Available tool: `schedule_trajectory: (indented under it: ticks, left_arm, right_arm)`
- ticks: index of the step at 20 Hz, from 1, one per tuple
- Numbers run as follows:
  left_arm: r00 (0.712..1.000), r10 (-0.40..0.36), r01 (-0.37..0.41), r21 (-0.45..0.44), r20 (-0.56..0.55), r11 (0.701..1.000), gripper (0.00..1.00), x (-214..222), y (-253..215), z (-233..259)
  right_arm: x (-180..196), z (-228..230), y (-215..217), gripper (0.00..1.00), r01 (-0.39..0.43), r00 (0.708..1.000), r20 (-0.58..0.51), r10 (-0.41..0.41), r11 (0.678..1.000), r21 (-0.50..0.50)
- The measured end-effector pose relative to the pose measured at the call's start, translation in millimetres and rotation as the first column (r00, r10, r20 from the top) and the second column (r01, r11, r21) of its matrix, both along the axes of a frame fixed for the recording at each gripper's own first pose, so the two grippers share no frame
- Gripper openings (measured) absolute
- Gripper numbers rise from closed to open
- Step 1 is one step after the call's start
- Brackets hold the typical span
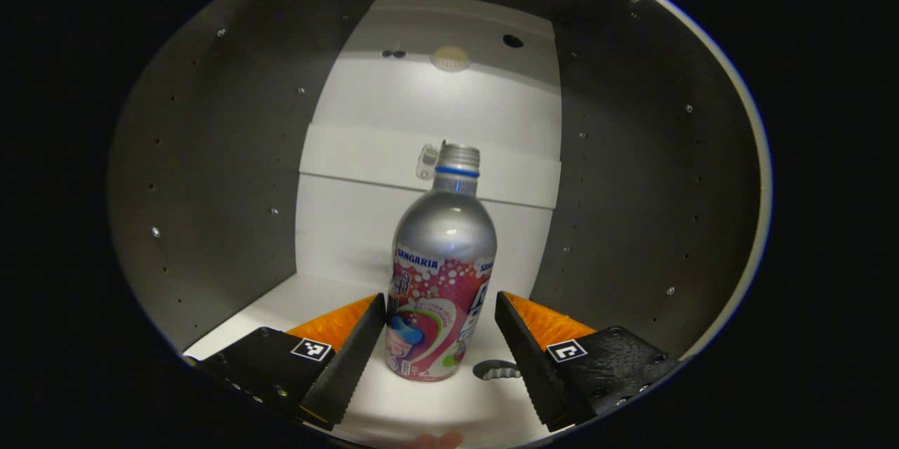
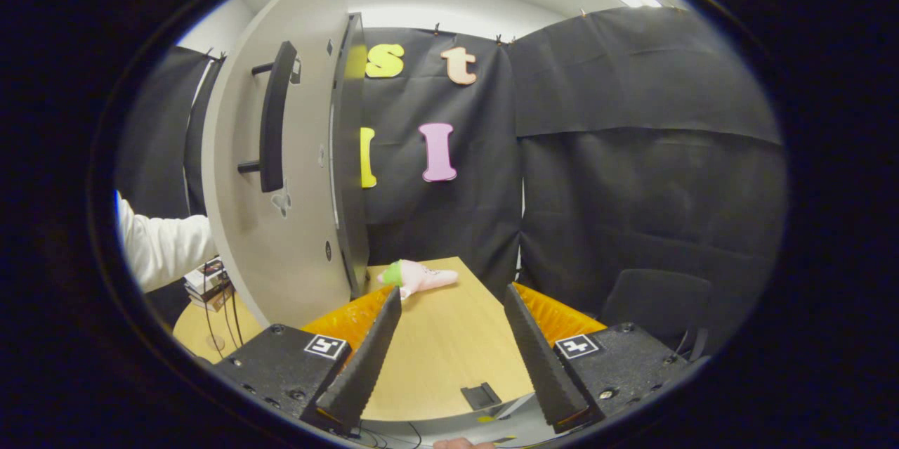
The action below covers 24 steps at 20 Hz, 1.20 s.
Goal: Open the cabinet door with the right hand, grasp the bottle in the cabinet with the left hand and place it on the coaster, then close the cabinet door with the right hand.
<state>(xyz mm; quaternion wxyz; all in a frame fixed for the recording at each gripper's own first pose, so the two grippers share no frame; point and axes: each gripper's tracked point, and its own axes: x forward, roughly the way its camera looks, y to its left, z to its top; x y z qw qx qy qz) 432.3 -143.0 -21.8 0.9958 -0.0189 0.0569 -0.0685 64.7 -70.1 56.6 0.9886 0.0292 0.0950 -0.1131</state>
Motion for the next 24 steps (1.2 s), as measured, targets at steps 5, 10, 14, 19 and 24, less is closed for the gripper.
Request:
schedule_trajectory:
  ticks: [5, 10, 14, 19, 24]
  left_arm:
    - [0.999, 0.032, -0.032, 0.021, 0.005, 0.999, 0.88, 3, 8, 0]
    - [1.000, 0.012, -0.012, -0.012, 0.012, 1.000, 0.78, -4, 5, 9]
    - [0.998, -0.018, 0.020, -0.022, 0.055, 1.000, 0.78, -38, 11, 30]
    - [0.994, -0.057, 0.062, -0.043, 0.096, 0.997, 0.78, -107, 36, 53]
    - [0.993, -0.041, 0.047, -0.051, 0.108, 0.998, 0.78, -189, 73, 59]
  right_arm:
    - [0, -4, 3, 0.92, -0.021, 1.000, -0.016, 0.021, 1.000, 0.017]
    - [0, -5, 6, 0.93, -0.027, 1.000, -0.014, 0.027, 0.999, 0.038]
    - [2, -2, 9, 0.93, -0.051, 0.999, 0.005, 0.051, 0.998, 0.024]
    - [6, 2, 21, 0.93, -0.116, 0.993, 0.036, 0.115, 0.993, 0.016]
    - [7, 6, 32, 0.93, -0.189, 0.979, 0.076, 0.188, 0.982, -0.002]
